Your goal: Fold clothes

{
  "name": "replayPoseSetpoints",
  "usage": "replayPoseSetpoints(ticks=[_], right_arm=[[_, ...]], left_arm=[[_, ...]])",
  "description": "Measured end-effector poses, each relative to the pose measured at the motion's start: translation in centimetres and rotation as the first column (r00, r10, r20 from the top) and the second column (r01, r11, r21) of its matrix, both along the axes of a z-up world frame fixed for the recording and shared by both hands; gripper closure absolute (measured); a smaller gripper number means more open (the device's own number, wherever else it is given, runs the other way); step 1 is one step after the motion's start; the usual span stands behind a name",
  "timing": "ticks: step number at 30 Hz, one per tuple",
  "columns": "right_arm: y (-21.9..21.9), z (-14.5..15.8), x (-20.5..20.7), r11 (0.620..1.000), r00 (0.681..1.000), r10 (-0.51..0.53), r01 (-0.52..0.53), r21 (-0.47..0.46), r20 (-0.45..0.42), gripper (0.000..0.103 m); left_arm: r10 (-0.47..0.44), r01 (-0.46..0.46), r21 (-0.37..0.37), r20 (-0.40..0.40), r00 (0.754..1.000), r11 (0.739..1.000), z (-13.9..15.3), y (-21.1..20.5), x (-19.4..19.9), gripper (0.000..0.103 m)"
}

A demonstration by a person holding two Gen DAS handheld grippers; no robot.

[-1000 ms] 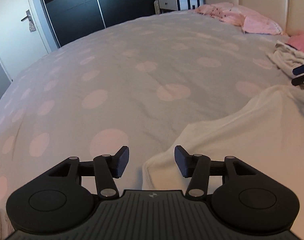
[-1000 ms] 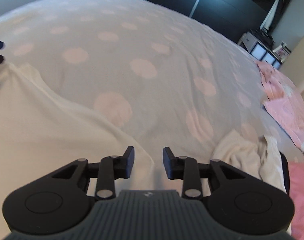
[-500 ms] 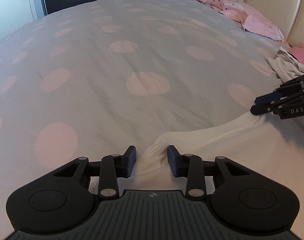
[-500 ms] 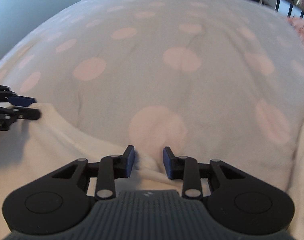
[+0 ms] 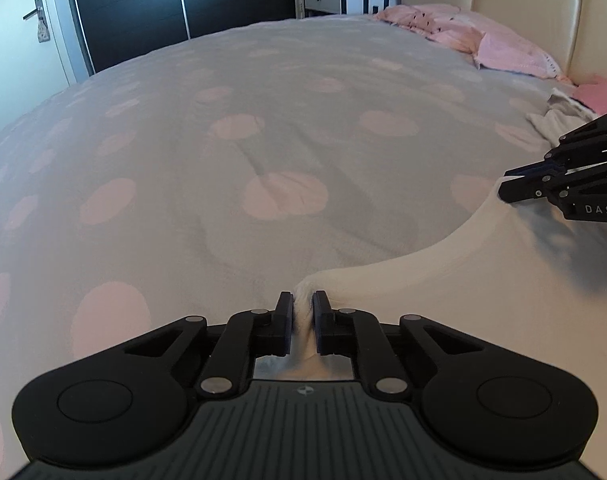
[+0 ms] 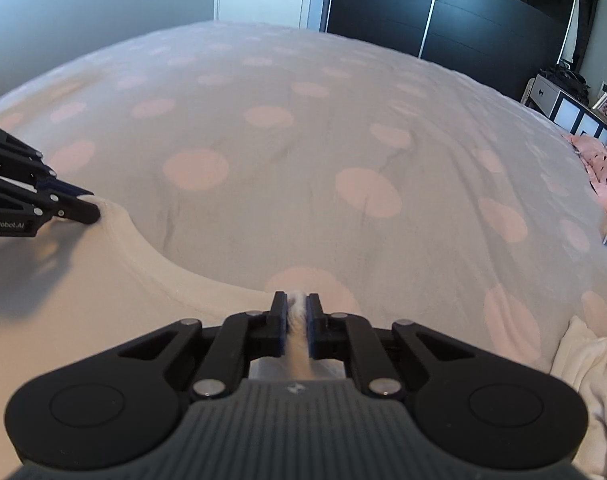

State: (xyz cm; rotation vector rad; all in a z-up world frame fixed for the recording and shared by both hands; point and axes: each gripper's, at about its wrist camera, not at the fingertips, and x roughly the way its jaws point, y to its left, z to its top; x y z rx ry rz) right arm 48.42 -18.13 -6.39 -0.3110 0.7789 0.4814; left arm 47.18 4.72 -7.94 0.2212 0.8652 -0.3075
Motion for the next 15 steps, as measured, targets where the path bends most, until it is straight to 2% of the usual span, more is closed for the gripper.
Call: replayPoseSetpoints(ticks=[1,2,3,4,5,10,13,15], right_arm=[[0.1,-0.4,0.0,1.000,1.000,-0.008,0.008,-0.015,-0.010,0.090],[0.1,-0.5,0.0,1.000,1.000,-0.020,0.020,-0.021,-0.017,0.085],[0.0,-0.3,-0.1,0.999,0.999,-0.038,0.037,-0.018,-0.019,0.079],[-0.3,0.0,-0.2,0.998,0.998,-0.057,0.057,-0.012,-0.018,0.068],[-0.7,0.5,-0.5,0.998,0.997,-0.070,0.070,-0.003,-0.014,0.066],[-4.2,3.7,-3.3,0.993,0.993,-0.115,0.115,0.039,-0.009,0.063],[-6.7,4.9,-5.8,0.987,0.988,-0.148,0.151,0.056,-0.046,0.064],[-8.1,5.6,-8.3,0.986,0.986,-0.159,0.161,0.035,-0.057,0.064]], left_arm=[[0.013,-0.013,0.005,0.003,1.000,1.000,0.1,0.0,0.0,0.089],[0.031,-0.032,0.010,0.005,0.999,0.999,0.2,0.0,-0.1,0.081],[0.049,-0.049,0.014,0.005,0.999,0.999,0.5,0.1,-0.2,0.069],[0.064,-0.064,0.014,0.003,0.998,0.998,1.0,0.5,-0.4,0.062],[0.074,-0.075,0.007,0.010,0.997,0.997,1.6,1.0,-0.8,0.057],[0.113,-0.112,-0.011,0.062,0.992,0.994,5.6,4.2,-5.3,0.054],[0.128,-0.128,-0.005,0.048,0.991,0.992,7.4,6.0,-8.7,0.054],[0.144,-0.145,0.012,0.031,0.989,0.989,8.4,7.2,-11.2,0.054]])
